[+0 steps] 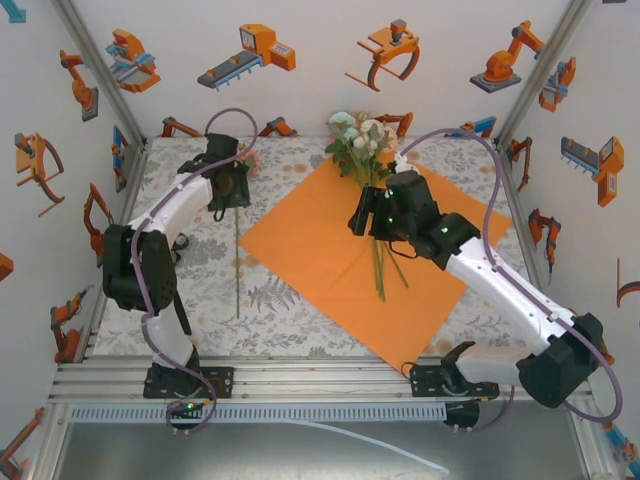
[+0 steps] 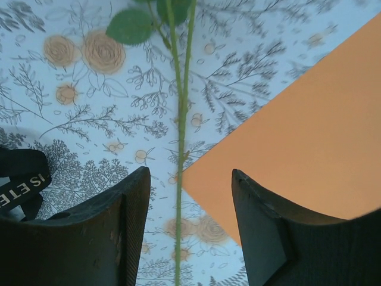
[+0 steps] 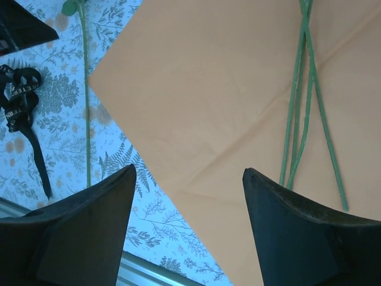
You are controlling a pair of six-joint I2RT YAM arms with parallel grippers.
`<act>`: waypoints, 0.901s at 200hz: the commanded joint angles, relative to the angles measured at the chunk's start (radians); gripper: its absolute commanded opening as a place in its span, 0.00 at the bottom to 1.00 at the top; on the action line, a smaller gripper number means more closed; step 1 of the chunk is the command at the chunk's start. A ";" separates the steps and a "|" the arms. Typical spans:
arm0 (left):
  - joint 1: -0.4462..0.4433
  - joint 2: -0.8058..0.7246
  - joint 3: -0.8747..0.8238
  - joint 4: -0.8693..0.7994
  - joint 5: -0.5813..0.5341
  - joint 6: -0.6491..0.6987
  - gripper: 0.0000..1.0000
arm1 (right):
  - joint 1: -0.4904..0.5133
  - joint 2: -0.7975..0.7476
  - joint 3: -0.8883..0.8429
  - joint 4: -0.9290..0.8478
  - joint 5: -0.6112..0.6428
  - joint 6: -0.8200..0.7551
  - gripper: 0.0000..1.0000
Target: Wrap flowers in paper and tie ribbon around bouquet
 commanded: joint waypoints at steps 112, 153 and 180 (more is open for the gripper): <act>0.051 0.208 -0.060 0.146 0.069 0.011 0.38 | 0.010 -0.155 -0.059 0.028 0.040 0.029 0.75; 0.060 0.241 -0.052 0.111 0.078 0.006 0.25 | 0.010 -0.166 -0.061 0.027 0.048 0.048 0.75; 0.071 0.254 -0.024 0.077 0.098 0.001 0.14 | 0.010 -0.179 -0.056 0.019 0.054 0.057 0.75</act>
